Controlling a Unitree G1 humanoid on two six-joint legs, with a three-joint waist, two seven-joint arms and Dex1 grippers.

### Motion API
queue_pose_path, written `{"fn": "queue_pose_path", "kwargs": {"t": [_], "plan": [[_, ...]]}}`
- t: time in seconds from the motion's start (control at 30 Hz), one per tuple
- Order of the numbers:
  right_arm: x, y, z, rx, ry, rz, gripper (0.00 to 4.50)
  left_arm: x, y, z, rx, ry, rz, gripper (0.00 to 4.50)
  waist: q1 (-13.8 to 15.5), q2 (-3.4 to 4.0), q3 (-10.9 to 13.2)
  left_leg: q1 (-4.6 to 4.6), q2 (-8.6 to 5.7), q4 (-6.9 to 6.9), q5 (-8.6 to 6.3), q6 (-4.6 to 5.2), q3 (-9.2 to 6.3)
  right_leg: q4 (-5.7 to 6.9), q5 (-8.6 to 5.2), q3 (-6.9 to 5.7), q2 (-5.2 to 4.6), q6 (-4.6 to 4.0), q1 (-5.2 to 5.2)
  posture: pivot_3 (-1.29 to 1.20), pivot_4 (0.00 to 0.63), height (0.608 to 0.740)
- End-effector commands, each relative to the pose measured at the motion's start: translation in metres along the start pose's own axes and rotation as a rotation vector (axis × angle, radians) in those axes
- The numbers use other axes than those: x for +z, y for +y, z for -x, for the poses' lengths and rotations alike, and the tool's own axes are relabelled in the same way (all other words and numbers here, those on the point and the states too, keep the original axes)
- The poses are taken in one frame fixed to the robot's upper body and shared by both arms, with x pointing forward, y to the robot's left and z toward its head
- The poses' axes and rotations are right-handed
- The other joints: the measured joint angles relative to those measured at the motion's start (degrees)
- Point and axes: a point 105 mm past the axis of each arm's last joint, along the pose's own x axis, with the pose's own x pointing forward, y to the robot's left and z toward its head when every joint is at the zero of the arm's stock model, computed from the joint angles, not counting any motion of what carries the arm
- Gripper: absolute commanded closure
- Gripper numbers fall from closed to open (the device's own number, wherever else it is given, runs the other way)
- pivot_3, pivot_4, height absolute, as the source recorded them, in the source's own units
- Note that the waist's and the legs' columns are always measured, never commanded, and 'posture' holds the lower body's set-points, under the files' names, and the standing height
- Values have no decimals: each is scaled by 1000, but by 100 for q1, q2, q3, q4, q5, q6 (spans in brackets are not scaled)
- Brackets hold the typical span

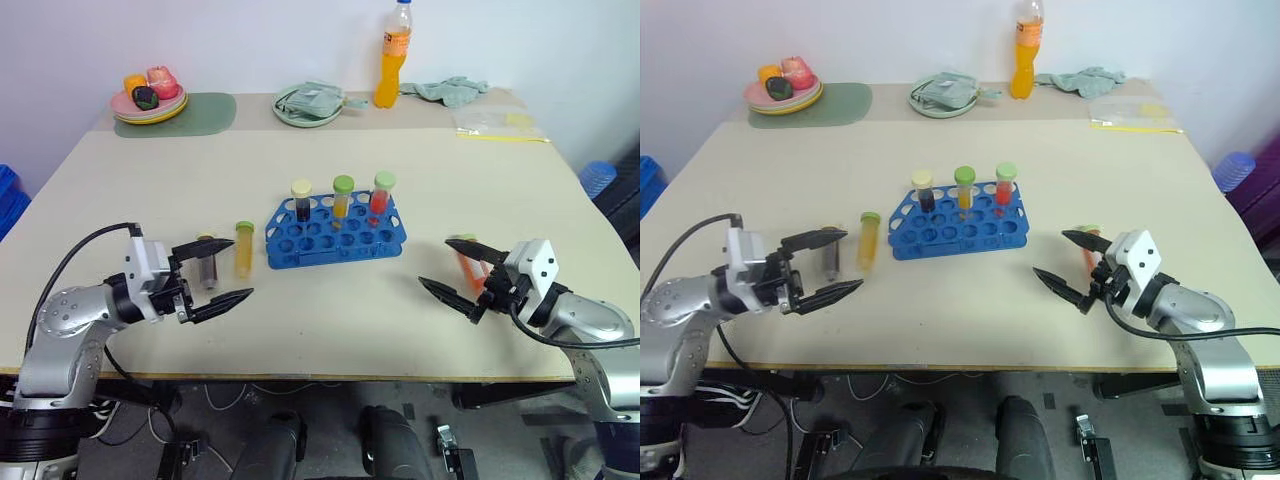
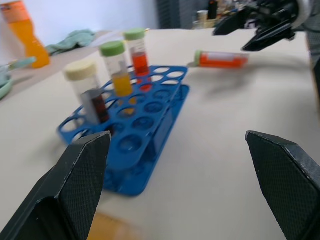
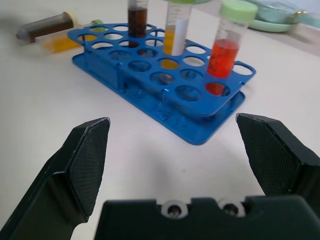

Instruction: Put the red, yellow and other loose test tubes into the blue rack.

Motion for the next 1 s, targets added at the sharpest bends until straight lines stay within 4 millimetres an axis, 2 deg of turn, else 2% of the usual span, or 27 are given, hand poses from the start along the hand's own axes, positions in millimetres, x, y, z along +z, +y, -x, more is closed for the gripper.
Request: {"fn": "queue_pose_path", "kwargs": {"t": [0.03, 0.2, 0.3, 0.37, 0.43, 0.5, 0.6, 0.7, 0.9, 1.0], "plan": [[19, -11, -3, -42, -43, 38, 0, 4, 2, -4, -8, -18, -19, 49, -3, 2, 0, 0, 0, 0, 0, 0, 0, 1, 0, 0, 0, 0, 0, 0, 150, 740], [22, -41, -5, -153, 69, -7, 0, 7, 1, -7, 14, -56, -1, 49, 9, 3, 0, 0, 0, 2, 1, -1, 5, 0, 1, 5, 0, -1, -1, 0, 150, 740], [30, -58, -10, -209, 203, -36, 0, 8, 2, -6, 8, -52, -19, 49, 8, 9, 3, -6, -1, 3, 0, 0, 5, 1, 1, 5, -3, -1, -5, 0, 150, 740], [31, -68, -12, -226, 339, -183, 0, 9, 6, -4, 19, -51, -27, 49, -12, 15, 7, -8, -1, 4, 1, 0, 6, 1, 1, 6, -3, -2, -9, 0, 150, 740], [32, -75, -14, -264, 469, -251, 0, 8, 8, -4, 29, -50, -31, 49, -8, 16, 7, -12, 3, 3, 1, 0, 7, 1, 3, 9, -5, -9, -15, 0, 150, 740], [32, -78, -13, -297, 566, -330, 0, 7, 6, -3, 38, -53, -29, 49, 4, 14, 6, -15, 7, 0, 1, 0, 7, -3, 3, 7, -3, -9, -18, 0, 150, 740], [35, -94, -8, -380, 687, -437, 0, 6, -1, -10, 49, -79, 4, 49, 3, 16, 7, -39, 6, 6, -1, 3, 11, -11, 4, 6, -6, -8, -32, 0, 150, 740], [30, -95, -1, -405, 784, -489, 0, 1, -7, -16, 34, -94, 31, 49, 30, 15, 7, -93, -4, 21, 15, -22, 11, -12, 21, 4, -7, 1, -76, 0, 150, 740], [23, -86, 6, -346, 908, -452, 0, -1, -9, -22, 43, -106, 33, 49, -12, 16, 7, -97, -6, 20, 11, -15, 31, -20, 22, 7, -11, 3, -83, 0, 150, 740], [10, -80, 18, -311, 1002, -479, 0, -2, -12, -23, 50, -100, 31, 49, -18, 16, 7, -94, 0, 21, 10, -13, 43, -17, 25, 13, -8, 8, -87, 0, 150, 740]]}}
